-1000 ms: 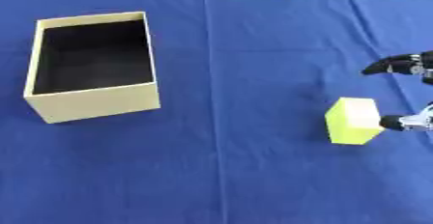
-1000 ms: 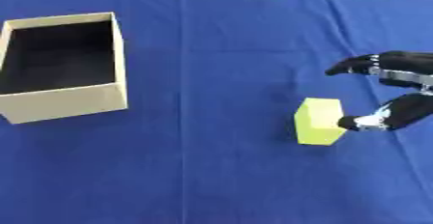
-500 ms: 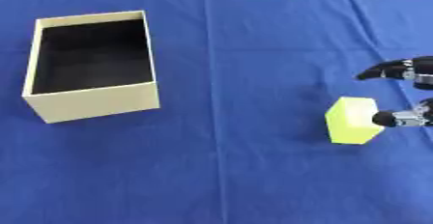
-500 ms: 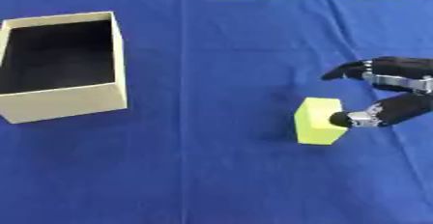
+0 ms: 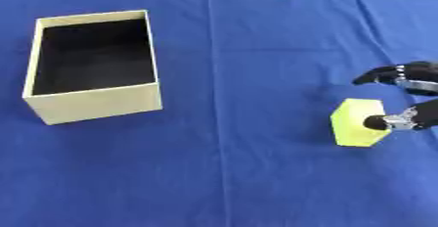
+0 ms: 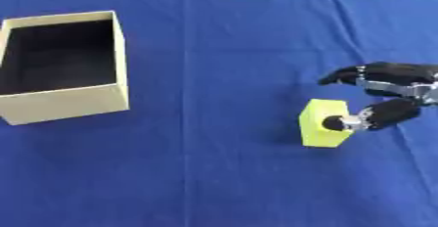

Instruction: Pick up objects on the table and place them in the box.

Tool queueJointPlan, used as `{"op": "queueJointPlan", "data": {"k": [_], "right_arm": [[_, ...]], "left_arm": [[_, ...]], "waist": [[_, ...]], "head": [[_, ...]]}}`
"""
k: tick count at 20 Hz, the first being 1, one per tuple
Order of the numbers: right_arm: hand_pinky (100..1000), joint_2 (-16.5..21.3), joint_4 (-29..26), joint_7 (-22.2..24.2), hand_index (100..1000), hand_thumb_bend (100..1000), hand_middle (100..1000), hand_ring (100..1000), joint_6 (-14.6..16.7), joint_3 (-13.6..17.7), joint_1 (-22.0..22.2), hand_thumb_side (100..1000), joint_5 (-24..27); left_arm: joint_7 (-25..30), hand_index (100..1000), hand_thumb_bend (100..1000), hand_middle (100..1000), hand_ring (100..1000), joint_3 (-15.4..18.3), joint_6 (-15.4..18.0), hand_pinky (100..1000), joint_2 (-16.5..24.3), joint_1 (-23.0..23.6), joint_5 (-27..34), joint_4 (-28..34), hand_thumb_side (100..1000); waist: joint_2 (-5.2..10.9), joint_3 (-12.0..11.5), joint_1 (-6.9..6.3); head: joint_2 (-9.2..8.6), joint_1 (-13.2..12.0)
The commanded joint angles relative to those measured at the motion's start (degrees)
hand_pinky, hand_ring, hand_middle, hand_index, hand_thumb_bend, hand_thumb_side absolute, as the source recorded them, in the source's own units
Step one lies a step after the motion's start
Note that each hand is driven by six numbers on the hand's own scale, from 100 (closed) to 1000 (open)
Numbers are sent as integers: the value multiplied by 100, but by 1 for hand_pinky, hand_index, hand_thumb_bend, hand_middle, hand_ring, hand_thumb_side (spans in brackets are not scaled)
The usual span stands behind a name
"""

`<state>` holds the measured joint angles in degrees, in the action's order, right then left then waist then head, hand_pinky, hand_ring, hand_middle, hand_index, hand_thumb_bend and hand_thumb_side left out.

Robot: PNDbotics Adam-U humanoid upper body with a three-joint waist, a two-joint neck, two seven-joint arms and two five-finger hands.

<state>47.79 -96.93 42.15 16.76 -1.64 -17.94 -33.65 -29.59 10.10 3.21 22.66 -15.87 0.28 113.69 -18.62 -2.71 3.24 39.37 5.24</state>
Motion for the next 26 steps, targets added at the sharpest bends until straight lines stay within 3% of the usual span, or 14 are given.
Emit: {"op": "queueJointPlan", "data": {"k": [1,12,20,23,25,26], "right_arm": [[967,117,19,-48,1000,550,924,993,12,23,-40,874,-144],[944,66,118,65,1000,575,915,959,48,-7,-47,556,-155],[904,-9,231,-131,1000,621,882,919,-66,-27,-71,505,-387],[874,-48,278,-277,972,647,843,891,-75,-62,-78,434,-486],[811,-63,290,-436,901,705,768,837,-69,-73,-91,350,-551],[787,-73,289,-573,870,687,742,817,-87,-66,-98,347,-592]], "left_arm": [[19,632,239,614,700,12,2,877,78,-77,-25,90,788],[80,632,230,614,701,9,9,877,73,-84,-74,90,761],[110,631,224,614,702,5,17,877,65,-101,-93,90,761],[117,630,216,614,702,4,18,877,61,-104,-95,90,757],[123,630,213,614,702,4,21,876,60,-108,-100,90,755],[126,630,214,615,702,4,21,877,59,-110,-101,90,757]], "waist": [[89,0,-27],[79,-4,-36],[62,-32,-35],[58,-45,-35],[57,-55,-35],[57,-58,-35]], "head": [[-46,26],[-67,40],[-85,53],[-91,56],[-95,60],[-95,61]]}}
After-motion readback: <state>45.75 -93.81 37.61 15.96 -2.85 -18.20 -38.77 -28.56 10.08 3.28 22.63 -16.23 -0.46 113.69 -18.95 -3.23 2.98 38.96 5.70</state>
